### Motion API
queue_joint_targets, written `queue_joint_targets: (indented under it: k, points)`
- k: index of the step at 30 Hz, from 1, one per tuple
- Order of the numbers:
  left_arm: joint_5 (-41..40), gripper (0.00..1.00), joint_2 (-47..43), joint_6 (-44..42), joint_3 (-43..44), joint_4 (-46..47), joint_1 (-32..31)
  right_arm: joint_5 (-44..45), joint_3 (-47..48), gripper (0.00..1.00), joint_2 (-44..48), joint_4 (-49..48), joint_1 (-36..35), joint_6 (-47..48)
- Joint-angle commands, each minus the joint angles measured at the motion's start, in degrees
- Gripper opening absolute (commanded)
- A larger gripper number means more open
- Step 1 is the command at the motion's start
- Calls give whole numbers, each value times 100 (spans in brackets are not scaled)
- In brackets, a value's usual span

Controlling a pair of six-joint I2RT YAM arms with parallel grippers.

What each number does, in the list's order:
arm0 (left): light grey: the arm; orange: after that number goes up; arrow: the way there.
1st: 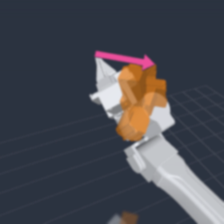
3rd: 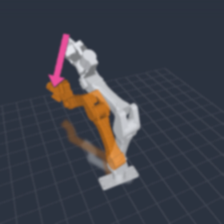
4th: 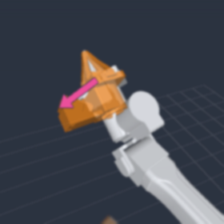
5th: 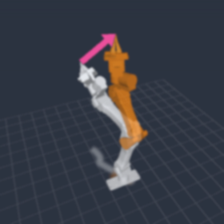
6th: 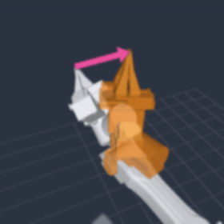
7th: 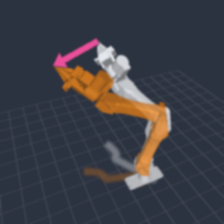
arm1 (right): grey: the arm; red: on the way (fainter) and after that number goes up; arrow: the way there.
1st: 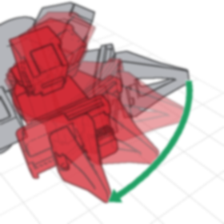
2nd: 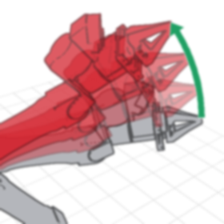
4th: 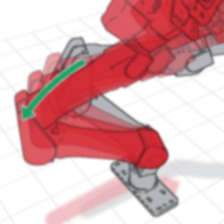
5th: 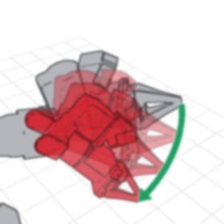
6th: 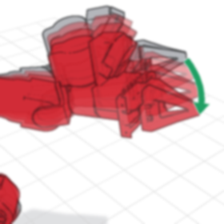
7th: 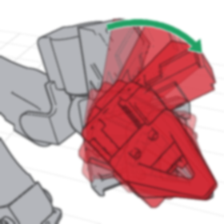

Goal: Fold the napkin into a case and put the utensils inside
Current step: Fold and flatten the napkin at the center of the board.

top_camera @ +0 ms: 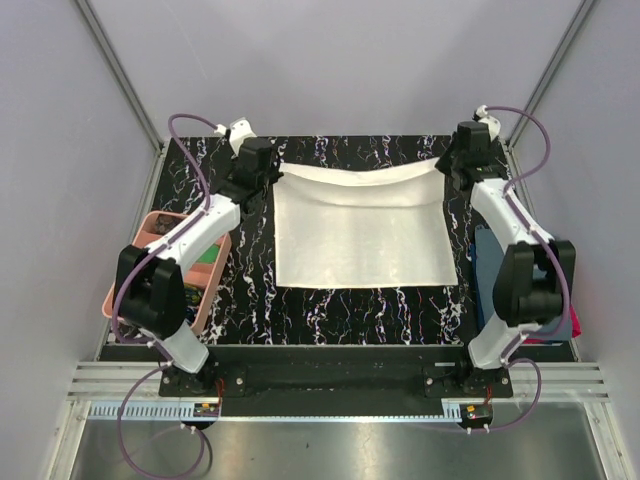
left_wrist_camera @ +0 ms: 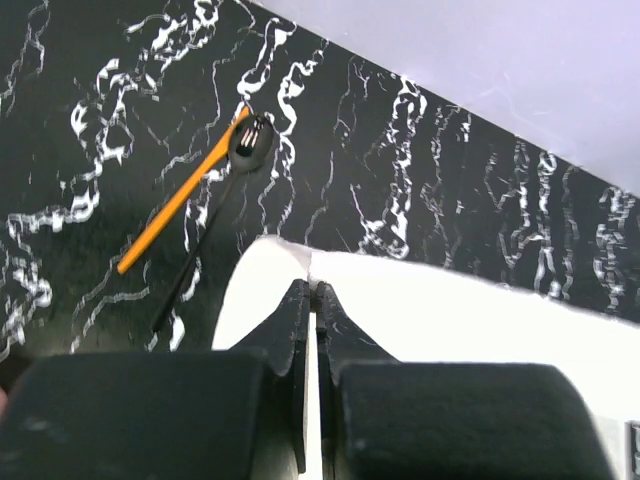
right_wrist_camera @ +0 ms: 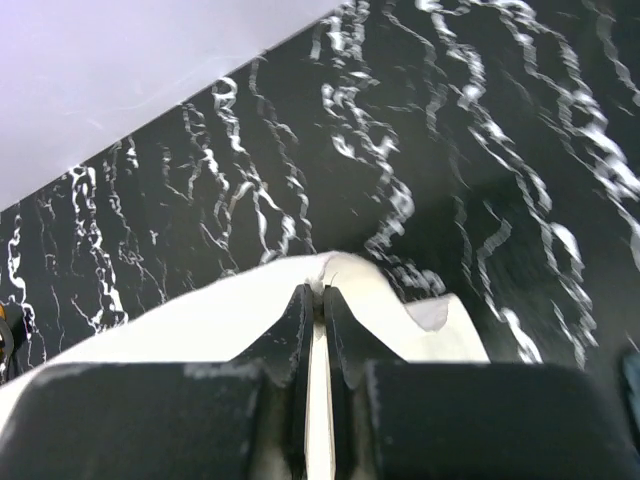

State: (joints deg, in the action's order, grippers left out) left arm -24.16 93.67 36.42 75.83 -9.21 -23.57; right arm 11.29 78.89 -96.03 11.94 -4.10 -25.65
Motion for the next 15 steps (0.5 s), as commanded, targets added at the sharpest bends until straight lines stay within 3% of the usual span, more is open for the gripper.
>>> queue_joint_targets:
  k: [1, 5, 9, 15]
  points:
    - [271, 0, 239, -689, 204, 1243, 300, -566, 662, 0, -583, -579, 32, 446]
    - [701, 0, 529, -655, 361, 1080, 564, -689, 855, 0, -838, -729, 58, 473]
    - [1115, 0, 233, -375, 30, 939, 556, -611, 821, 0, -707, 24, 76, 386]
    - [1309, 0, -243, 391, -129, -710, 205, -480, -101, 0, 303, 1062, 76, -133]
